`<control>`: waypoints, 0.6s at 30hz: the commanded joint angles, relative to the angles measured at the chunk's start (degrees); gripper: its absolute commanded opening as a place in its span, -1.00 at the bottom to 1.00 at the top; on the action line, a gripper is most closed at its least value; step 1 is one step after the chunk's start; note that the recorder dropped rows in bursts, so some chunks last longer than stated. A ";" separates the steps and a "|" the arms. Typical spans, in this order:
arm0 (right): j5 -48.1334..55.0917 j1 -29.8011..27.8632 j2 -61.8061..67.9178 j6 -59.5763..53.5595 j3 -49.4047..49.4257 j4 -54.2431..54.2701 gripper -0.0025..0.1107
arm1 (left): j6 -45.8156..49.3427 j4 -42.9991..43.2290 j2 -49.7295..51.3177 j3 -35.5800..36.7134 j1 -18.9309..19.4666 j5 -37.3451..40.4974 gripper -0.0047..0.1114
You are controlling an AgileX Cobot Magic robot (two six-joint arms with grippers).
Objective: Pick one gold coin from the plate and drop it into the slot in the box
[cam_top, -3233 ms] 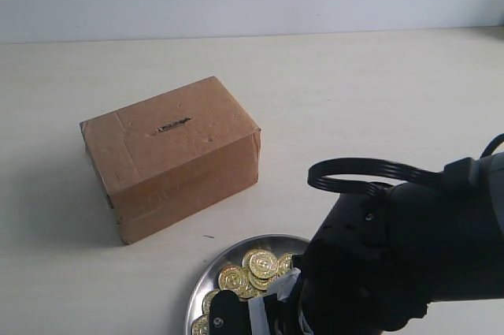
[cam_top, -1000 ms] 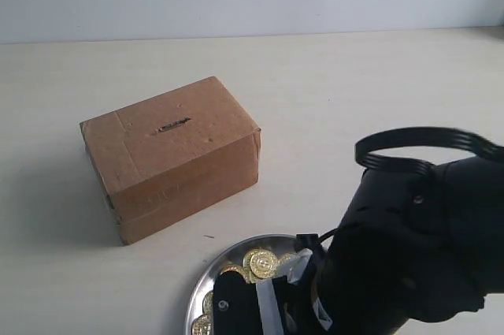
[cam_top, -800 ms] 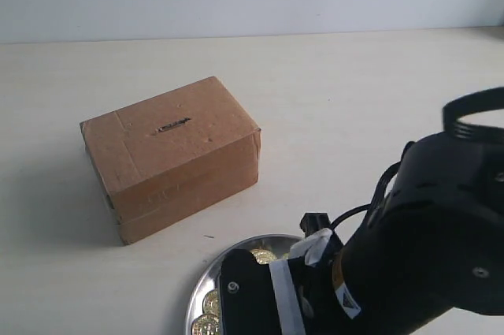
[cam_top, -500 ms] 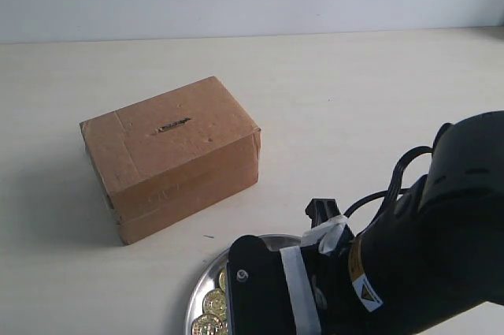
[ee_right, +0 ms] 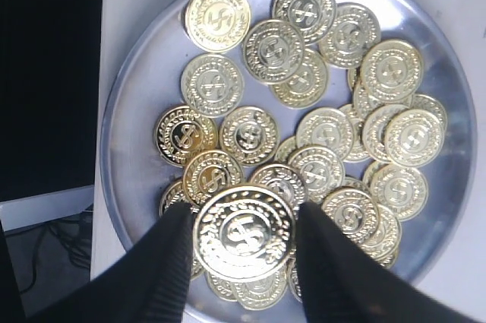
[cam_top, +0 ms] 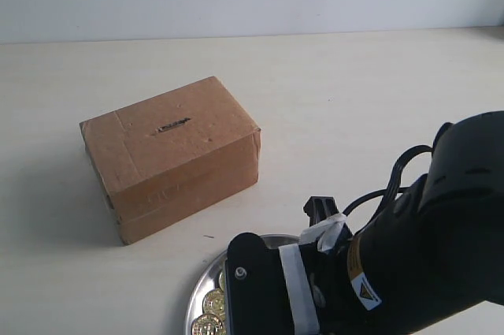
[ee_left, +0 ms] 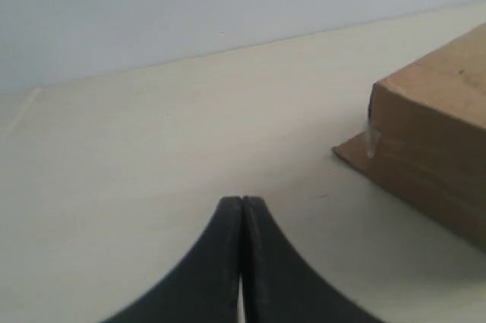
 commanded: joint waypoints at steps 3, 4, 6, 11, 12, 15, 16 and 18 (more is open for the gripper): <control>-0.27 0.00 -0.46 0.05 -0.22 -0.47 -0.53 | 3.95 1.44 -0.23 0.10 -0.36 -9.44 -0.92; -0.27 0.00 -0.46 0.05 -0.22 -0.47 -0.53 | 3.27 -2.05 -0.23 0.10 -0.36 -12.53 -0.92; -0.40 0.00 -0.46 0.05 -0.22 -0.47 -0.53 | -1.03 -8.10 -0.23 0.10 -0.36 -19.57 -0.92; -0.50 0.00 -0.46 0.05 -0.22 -0.47 -0.53 | -7.41 -12.82 -0.23 0.10 -0.36 -29.53 -0.92; -0.50 0.00 -0.46 0.05 -0.22 -0.47 -0.53 | -7.41 -12.82 -0.23 0.10 -0.36 -29.93 -0.92; -0.61 0.00 -0.46 0.05 -0.22 -0.47 -0.53 | -7.41 -12.82 -0.23 0.10 -0.36 -30.17 -0.92; -0.61 0.00 -0.46 0.05 -0.22 -0.47 -0.53 | -9.21 -13.54 -0.23 0.10 -0.36 -30.16 -0.92; -0.61 0.00 -0.46 0.05 -0.22 -0.47 -0.53 | -16.49 -15.70 -0.23 0.10 -0.36 -29.69 -0.92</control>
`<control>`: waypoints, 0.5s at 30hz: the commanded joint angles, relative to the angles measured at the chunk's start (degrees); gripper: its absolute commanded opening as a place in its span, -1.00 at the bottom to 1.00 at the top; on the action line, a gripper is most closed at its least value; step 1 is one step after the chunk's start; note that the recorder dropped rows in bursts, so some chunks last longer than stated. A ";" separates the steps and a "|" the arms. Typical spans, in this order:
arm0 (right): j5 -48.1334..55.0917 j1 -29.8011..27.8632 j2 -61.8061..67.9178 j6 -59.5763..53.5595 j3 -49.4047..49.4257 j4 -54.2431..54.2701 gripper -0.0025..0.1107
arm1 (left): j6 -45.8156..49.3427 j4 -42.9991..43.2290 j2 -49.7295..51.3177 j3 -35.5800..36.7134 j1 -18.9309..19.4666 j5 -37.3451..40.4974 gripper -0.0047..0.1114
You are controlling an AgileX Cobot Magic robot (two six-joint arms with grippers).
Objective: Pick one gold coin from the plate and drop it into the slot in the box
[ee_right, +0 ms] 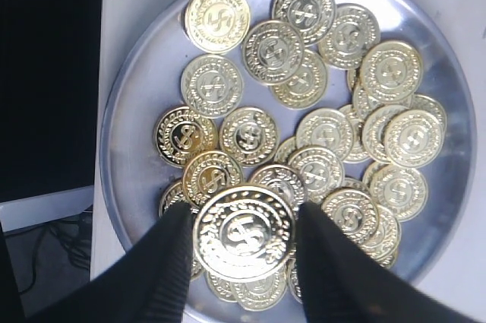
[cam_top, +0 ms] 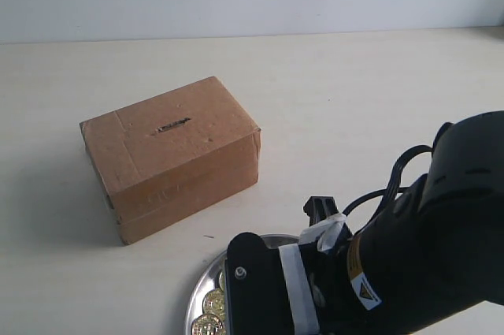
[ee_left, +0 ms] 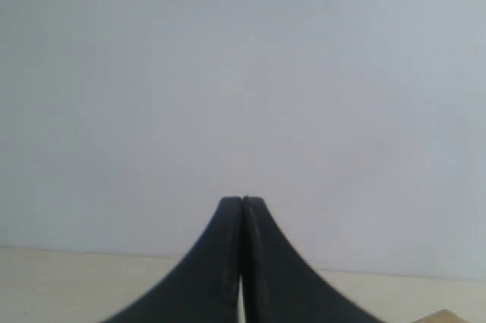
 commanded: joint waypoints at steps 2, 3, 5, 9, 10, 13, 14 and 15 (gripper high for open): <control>-0.61 0.00 -0.46 -0.05 -0.22 -0.47 -0.53 | -13.84 -3.73 -0.23 -0.10 -0.36 0.16 -0.92; -0.98 0.00 -0.46 -0.05 -0.22 -0.47 -0.53 | -15.28 -3.73 -0.23 -0.10 -0.36 0.46 -0.92; -1.77 0.00 -0.46 -0.05 -0.22 -0.37 -0.53 | -18.98 -3.88 -0.23 -0.10 -0.36 0.87 -0.92; -3.12 0.00 -0.46 -0.05 -0.22 -0.37 -0.53 | -23.40 -3.96 -0.23 -0.10 -0.36 2.34 -0.92; -3.45 0.00 -0.46 0.05 -0.22 -0.37 -0.53 | -24.66 -4.09 0.16 -0.10 -0.36 2.94 -0.92; -4.55 0.00 -0.46 0.88 -0.22 -0.37 -0.53 | -25.58 -4.09 2.55 -0.10 -0.36 4.90 -0.92; -5.08 0.00 -0.46 1.23 -0.22 -0.37 -0.53 | -26.14 -4.09 3.34 -0.10 -0.36 5.30 -0.92; -5.35 0.00 -0.46 1.23 -0.22 -0.25 -0.53 | -27.09 -4.09 4.33 -0.10 -0.48 5.94 -0.92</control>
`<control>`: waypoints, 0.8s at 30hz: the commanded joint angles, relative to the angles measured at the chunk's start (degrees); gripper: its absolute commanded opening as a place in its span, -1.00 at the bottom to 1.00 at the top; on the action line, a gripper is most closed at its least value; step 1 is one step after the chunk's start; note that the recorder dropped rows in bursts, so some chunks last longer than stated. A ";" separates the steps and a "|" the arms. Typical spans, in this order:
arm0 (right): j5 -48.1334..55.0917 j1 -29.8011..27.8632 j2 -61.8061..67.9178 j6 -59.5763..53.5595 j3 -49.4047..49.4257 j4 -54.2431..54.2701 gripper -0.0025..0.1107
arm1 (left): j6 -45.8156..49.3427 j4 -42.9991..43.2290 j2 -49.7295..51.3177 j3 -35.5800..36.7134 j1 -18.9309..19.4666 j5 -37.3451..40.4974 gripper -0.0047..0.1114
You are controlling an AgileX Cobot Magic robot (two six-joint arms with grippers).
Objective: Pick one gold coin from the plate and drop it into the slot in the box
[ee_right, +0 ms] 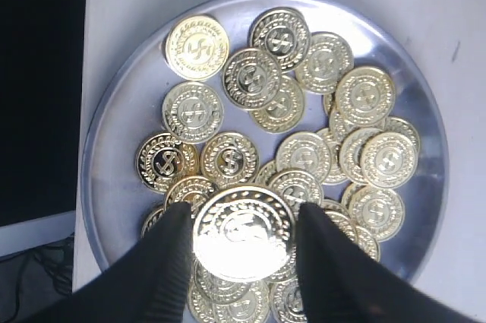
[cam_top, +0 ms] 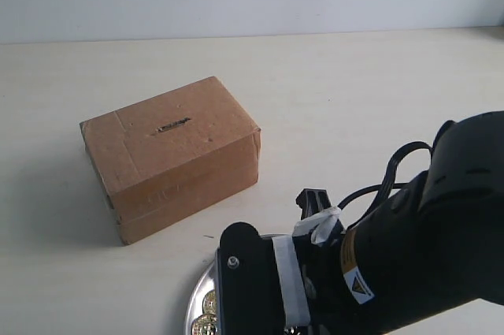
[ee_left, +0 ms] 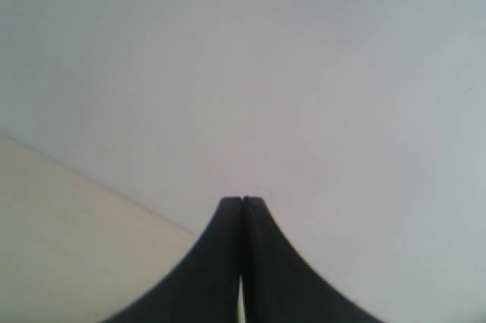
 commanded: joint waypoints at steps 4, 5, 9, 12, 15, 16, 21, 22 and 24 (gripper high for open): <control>-2.63 0.00 -0.46 1.06 -0.22 -0.35 -0.53 | -4.50 -0.21 6.24 -0.10 -2.89 2.78 -0.92; -2.77 0.00 -0.46 1.20 -0.22 -0.35 -0.53 | -5.27 -0.21 6.88 -0.10 -3.91 2.78 -0.92; -3.79 0.00 -0.46 1.20 -0.22 -0.35 -0.53 | -7.57 -0.21 9.80 -0.10 -10.23 1.81 -0.92; -5.24 0.00 -0.46 1.20 -0.22 -0.46 -0.53 | -9.75 -0.32 11.95 -0.10 -14.94 0.94 -0.92; -7.09 0.00 -0.46 1.20 -0.22 -0.46 -0.53 | -12.35 -0.32 14.33 -0.43 -20.05 1.05 -0.92; -7.63 0.00 -0.46 1.20 -0.22 -0.46 -0.53 | -13.24 -0.32 15.09 -0.43 -21.97 1.38 -0.92; -8.93 0.00 -0.46 1.20 -0.22 -0.46 -0.53 | -18.70 -0.32 18.20 -0.43 -31.21 4.23 -0.92; -8.93 0.00 -0.46 1.20 -0.22 -0.46 -0.53 | -19.75 -0.32 18.83 -0.43 -33.11 4.33 -0.92; -8.93 0.00 -0.46 1.20 -0.22 -0.46 -0.53 | -22.57 -0.42 20.09 -0.43 -36.42 4.33 -0.92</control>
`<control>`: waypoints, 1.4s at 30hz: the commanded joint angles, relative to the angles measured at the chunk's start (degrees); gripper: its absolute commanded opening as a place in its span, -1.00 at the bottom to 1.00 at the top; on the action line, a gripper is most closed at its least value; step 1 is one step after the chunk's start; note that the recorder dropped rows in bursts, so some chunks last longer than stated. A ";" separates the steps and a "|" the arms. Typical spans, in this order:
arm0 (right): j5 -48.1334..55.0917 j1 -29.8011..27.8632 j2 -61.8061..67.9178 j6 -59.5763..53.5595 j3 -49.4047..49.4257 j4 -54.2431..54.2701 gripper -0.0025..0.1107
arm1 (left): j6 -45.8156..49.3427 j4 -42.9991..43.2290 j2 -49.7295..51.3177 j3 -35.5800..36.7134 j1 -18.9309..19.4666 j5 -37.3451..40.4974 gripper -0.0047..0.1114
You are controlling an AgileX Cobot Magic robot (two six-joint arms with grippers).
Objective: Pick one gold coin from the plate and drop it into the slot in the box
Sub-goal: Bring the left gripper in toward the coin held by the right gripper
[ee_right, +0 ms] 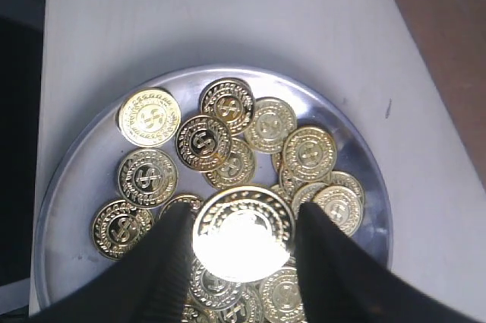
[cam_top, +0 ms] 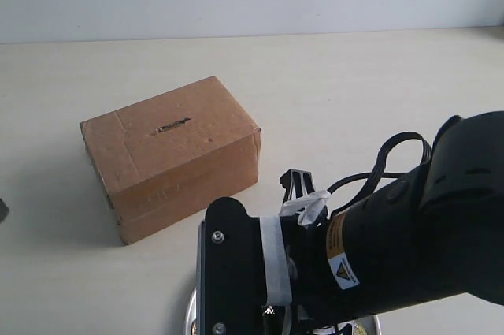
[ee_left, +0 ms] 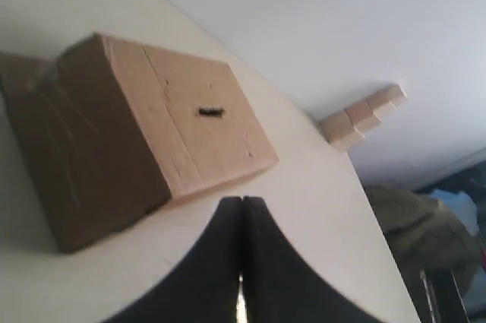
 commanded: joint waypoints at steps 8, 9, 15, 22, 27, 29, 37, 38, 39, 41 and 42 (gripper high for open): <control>-0.88 0.00 -0.46 0.19 -0.22 -0.46 -0.53 | -7.79 -1.56 8.35 -3.85 -18.44 4.73 -0.92; -0.88 0.00 -0.46 0.19 -0.22 -0.46 -0.53 | -7.79 -1.56 9.36 -4.35 -19.44 5.74 -0.91; -0.88 0.00 -0.46 0.19 -0.22 -0.46 -0.53 | -6.64 -1.84 14.90 -6.39 -22.78 6.06 -0.60; -0.88 0.00 -0.46 0.19 -0.22 -0.46 -0.53 | -5.26 -1.73 21.79 -8.48 -23.03 5.49 0.23; -1.24 0.00 -0.46 0.19 -0.22 -0.46 -0.53 | -4.10 -1.61 27.27 -12.24 -23.03 4.78 0.26; -1.67 0.00 -0.46 0.19 -0.22 -0.46 -0.53 | -3.27 -1.61 30.14 -13.86 -23.03 4.46 0.26; -3.59 0.00 -0.46 0.19 -0.22 -0.46 -0.53 | -2.18 -1.61 39.12 -19.04 -23.42 5.55 0.26; -3.73 0.00 -0.46 0.19 -0.22 -0.46 -0.53 | -2.20 -1.61 39.97 -19.72 -23.91 5.55 0.26; -3.97 0.00 -0.46 0.19 -0.22 -0.46 -0.53 | -2.20 -1.61 40.75 -20.41 -24.63 5.55 0.26; -4.25 0.00 -0.46 0.19 -0.22 -0.46 -0.53 | -2.20 -1.61 42.09 -21.65 -26.10 5.36 0.26; -4.38 0.00 -0.46 0.19 -0.22 -0.46 -0.53 | -2.20 -1.61 42.86 -22.20 -26.99 5.25 0.26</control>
